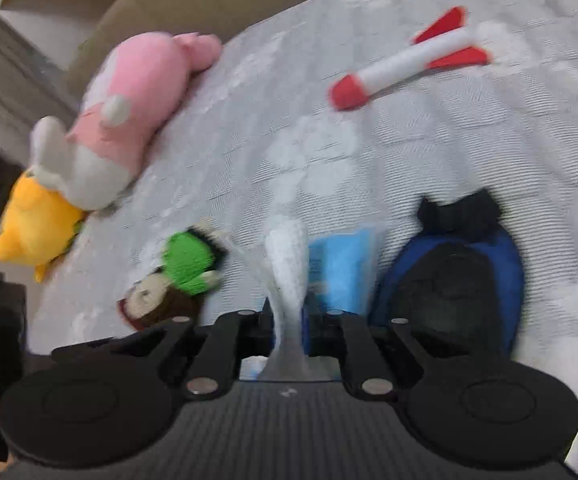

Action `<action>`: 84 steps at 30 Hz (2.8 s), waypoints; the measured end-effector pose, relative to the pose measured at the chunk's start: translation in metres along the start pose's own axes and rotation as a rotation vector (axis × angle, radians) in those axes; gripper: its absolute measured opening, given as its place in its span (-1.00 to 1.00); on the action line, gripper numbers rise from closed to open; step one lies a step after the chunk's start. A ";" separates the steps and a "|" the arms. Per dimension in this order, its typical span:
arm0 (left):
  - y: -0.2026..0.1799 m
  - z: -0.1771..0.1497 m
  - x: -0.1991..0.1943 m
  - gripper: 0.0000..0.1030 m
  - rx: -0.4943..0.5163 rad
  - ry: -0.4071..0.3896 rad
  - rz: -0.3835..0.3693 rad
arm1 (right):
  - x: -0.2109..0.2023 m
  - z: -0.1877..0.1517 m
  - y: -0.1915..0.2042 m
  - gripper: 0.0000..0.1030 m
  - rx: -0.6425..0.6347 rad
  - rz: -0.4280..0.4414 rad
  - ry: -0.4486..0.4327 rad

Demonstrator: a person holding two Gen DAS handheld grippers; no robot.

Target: Organize soft objects

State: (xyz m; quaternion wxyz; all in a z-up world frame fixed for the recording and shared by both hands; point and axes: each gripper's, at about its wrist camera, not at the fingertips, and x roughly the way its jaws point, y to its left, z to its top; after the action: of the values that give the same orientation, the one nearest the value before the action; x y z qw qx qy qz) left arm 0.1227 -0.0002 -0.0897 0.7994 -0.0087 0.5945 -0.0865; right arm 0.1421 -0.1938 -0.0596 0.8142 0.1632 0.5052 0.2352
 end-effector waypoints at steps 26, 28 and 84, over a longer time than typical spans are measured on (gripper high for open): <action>-0.025 0.001 0.014 1.00 -0.215 -0.168 -0.278 | -0.023 0.002 -0.020 -0.68 0.137 -0.009 -0.091; -0.022 0.004 0.019 1.00 -0.232 -0.178 -0.280 | -0.025 0.002 -0.019 -0.68 0.117 -0.049 -0.113; -0.024 -0.014 -0.043 0.89 0.094 -0.171 -0.270 | -0.041 -0.017 -0.009 -0.66 0.130 0.113 -0.122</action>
State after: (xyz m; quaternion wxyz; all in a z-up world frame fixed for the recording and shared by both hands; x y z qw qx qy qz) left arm 0.0942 -0.0165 -0.0505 0.8278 -0.0583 0.5130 -0.2197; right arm 0.1135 -0.2232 -0.0413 0.8167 0.2577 0.4587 0.2371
